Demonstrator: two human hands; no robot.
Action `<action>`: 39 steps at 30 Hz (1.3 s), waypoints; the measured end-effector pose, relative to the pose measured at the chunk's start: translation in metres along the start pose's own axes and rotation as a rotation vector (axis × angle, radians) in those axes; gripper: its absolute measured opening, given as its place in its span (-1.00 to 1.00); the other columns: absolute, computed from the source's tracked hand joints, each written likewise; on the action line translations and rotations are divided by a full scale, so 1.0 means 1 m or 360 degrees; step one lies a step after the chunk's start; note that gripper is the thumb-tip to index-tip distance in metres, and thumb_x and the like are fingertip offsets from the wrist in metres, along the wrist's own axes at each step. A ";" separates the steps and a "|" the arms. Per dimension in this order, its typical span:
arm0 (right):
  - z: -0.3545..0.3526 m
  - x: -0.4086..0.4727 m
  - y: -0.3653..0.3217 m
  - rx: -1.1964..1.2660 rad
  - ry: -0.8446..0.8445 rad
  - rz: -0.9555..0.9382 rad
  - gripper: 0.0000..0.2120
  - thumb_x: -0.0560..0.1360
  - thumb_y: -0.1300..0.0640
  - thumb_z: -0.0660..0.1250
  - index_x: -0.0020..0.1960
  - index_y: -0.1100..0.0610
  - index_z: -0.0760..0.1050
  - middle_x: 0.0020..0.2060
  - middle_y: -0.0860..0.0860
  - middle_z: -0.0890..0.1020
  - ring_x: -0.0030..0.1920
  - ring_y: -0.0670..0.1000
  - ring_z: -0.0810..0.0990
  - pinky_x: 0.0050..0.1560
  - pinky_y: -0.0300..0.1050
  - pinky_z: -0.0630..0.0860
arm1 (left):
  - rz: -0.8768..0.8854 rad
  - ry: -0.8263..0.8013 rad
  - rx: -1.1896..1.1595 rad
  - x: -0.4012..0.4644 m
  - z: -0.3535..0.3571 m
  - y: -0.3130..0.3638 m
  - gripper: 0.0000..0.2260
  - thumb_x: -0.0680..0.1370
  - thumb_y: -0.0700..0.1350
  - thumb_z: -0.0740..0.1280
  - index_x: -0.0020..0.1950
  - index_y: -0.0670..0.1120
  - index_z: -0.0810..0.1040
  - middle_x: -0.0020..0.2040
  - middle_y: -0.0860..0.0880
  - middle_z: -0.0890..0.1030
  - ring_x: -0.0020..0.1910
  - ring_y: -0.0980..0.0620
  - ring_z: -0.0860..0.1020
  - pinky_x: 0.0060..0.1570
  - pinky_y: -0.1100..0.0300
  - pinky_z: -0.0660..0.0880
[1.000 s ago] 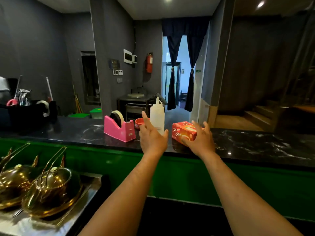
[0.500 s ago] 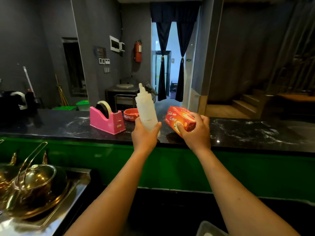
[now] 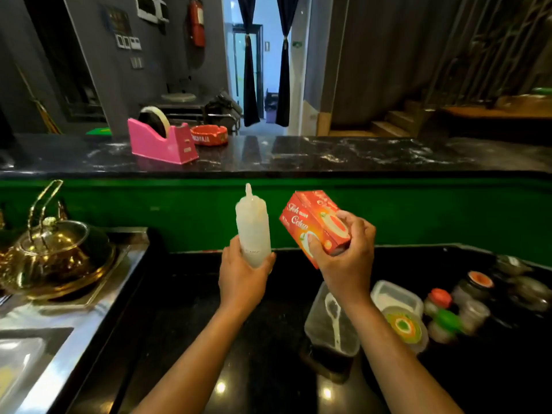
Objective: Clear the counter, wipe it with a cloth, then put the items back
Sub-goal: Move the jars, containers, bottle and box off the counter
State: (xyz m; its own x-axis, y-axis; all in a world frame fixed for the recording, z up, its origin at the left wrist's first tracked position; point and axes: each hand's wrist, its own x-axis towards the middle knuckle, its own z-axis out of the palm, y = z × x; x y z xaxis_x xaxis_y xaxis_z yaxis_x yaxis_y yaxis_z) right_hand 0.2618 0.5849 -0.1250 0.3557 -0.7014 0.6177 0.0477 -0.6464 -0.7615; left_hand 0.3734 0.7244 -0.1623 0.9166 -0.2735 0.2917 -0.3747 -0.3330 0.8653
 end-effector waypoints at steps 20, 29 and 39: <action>-0.075 -0.218 0.066 -0.0614 -0.0820 0.0317 -0.35 0.30 -0.15 0.56 0.24 -0.08 0.30 0.30 -0.05 0.36 0.26 -0.05 0.40 -0.17 -0.49 0.30 | -0.0489 -0.0347 0.0485 -0.144 -0.007 -0.080 -0.42 0.47 -0.01 0.52 0.40 0.00 0.33 0.28 -0.10 0.56 0.26 -0.16 0.54 0.13 -0.14 0.58; -0.054 -0.221 0.084 -0.0898 -0.0791 0.0539 -0.39 0.32 -0.08 0.57 0.24 -0.04 0.33 0.33 -0.03 0.34 0.32 0.03 0.37 0.07 -0.17 0.45 | -0.0417 -0.0482 0.0467 -0.115 0.025 -0.092 -0.44 0.47 -0.05 0.52 0.39 -0.02 0.36 0.33 -0.10 0.53 0.33 -0.15 0.50 0.23 -0.15 0.53; -0.040 -0.224 0.075 -0.1044 -0.0612 0.0486 -0.43 0.36 -0.29 0.40 0.24 -0.06 0.37 0.40 0.00 0.31 0.35 0.05 0.35 0.18 -0.04 0.47 | -0.0416 -0.0663 0.0401 -0.099 0.025 -0.120 -0.32 0.47 -0.04 0.51 0.51 0.02 0.27 0.37 -0.09 0.50 0.35 -0.16 0.48 0.24 -0.16 0.51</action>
State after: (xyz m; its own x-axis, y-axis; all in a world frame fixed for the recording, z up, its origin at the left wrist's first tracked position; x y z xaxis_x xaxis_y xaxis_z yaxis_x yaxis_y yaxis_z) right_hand 0.1480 0.6811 -0.3128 0.5656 -0.7999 0.2007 -0.6160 -0.5716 -0.5420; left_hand 0.3245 0.7685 -0.3055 0.8700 -0.4697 -0.1496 -0.2109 -0.6291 0.7482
